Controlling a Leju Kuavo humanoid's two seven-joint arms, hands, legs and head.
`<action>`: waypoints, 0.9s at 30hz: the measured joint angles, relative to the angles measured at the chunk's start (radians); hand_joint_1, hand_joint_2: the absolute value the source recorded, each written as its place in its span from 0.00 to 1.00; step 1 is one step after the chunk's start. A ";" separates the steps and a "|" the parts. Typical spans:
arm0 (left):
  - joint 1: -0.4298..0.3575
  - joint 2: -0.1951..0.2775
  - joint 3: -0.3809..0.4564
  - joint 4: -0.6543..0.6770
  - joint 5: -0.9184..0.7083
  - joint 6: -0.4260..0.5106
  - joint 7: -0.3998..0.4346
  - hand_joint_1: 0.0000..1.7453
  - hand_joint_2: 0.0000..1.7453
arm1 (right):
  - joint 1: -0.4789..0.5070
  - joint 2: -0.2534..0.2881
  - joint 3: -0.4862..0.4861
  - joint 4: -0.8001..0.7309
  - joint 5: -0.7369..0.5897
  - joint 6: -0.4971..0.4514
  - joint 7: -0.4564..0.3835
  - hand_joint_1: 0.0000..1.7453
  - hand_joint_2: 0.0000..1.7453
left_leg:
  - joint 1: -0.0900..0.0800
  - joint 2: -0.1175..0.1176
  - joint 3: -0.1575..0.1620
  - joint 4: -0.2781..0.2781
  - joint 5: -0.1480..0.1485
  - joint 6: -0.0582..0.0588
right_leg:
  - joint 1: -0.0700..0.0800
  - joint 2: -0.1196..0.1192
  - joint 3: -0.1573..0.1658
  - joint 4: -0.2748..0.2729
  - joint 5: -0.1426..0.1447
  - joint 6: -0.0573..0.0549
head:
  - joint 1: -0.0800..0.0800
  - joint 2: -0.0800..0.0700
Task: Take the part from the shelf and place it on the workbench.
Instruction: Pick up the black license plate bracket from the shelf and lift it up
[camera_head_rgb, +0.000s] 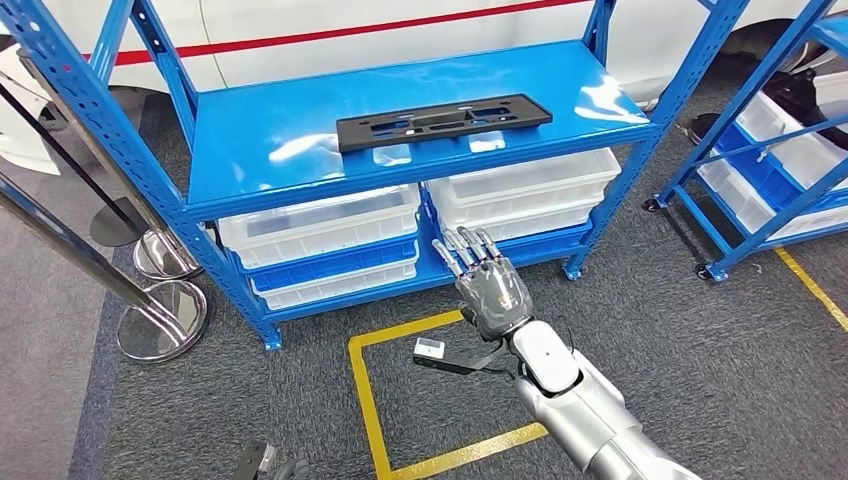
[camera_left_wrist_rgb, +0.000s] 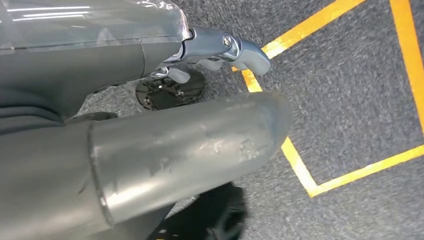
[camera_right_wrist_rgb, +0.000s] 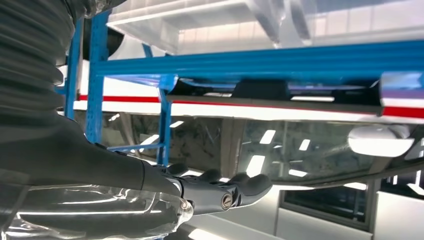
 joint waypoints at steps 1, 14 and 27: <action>0.001 0.000 -0.002 0.000 0.000 0.000 0.000 0.00 0.00 | 0.003 0.000 -0.002 0.000 -0.002 0.001 0.002 0.00 1.00 | 0.000 -0.001 0.004 0.002 -0.005 0.000 | 0.000 0.000 -0.007 -0.002 0.019 0.000 | 0.000 0.000; 0.020 -0.002 -0.016 -0.004 0.017 0.005 -0.004 0.00 0.00 | 0.018 0.022 -0.108 0.000 -0.006 -0.005 0.056 0.00 1.00 | 0.003 -0.001 -0.089 0.236 -0.128 -0.058 | 0.003 0.001 0.139 -0.267 0.109 -0.047 | -0.001 0.000; 0.025 -0.001 -0.020 -0.012 0.019 0.007 -0.006 0.00 0.00 | 0.025 0.039 -0.155 0.000 -0.012 -0.012 0.056 0.00 1.00 | -0.003 -0.004 0.003 -0.007 0.012 -0.003 | 0.002 0.002 0.163 -0.176 0.033 -0.005 | -0.001 0.000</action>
